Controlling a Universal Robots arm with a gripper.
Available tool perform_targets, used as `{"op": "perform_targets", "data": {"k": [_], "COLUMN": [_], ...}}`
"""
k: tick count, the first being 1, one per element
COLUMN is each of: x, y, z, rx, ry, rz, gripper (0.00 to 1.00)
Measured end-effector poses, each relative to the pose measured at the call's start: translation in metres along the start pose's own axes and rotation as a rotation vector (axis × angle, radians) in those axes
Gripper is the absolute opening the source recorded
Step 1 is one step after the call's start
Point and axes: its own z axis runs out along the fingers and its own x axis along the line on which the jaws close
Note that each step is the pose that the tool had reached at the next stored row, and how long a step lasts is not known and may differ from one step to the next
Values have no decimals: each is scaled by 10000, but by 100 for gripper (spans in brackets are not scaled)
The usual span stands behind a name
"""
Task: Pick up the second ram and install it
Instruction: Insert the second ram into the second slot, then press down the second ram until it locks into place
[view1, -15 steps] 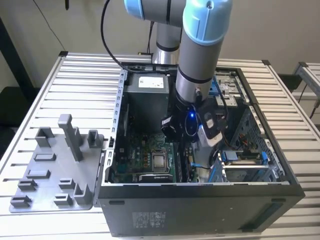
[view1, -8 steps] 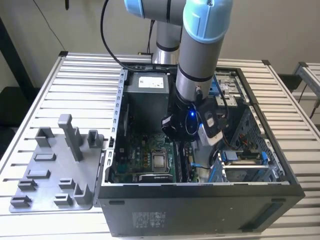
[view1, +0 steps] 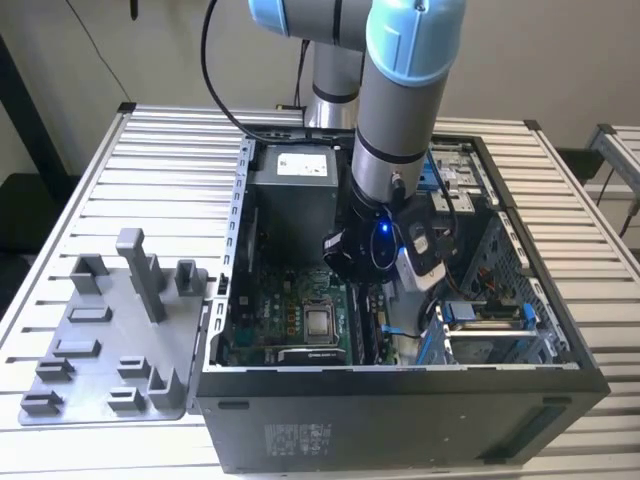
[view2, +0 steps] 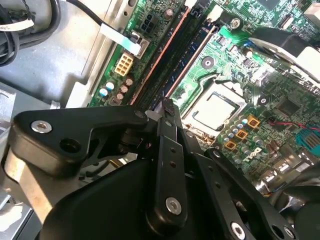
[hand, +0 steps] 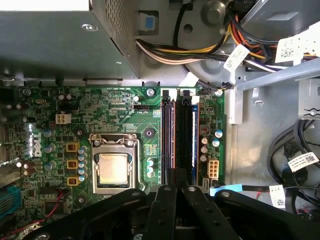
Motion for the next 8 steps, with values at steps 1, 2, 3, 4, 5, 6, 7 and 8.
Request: {"op": "perform_targets", "data": {"k": [1,2,3,4,5,6,7,8], "x": [0,0,1,0,0,0,0,0], "y": [0,0,0,0,0,0,0,0], "z": [0,0,-1,-1,-1,-1,-1,-1], "rx": [1,0,1,0,1,1,1,1], "ry": [0,0,0,0,0,0,0,0], "rz": [0,1,1,1,0,1,1,1], "gripper": [11,11,11,11,11,11,11,11]}}
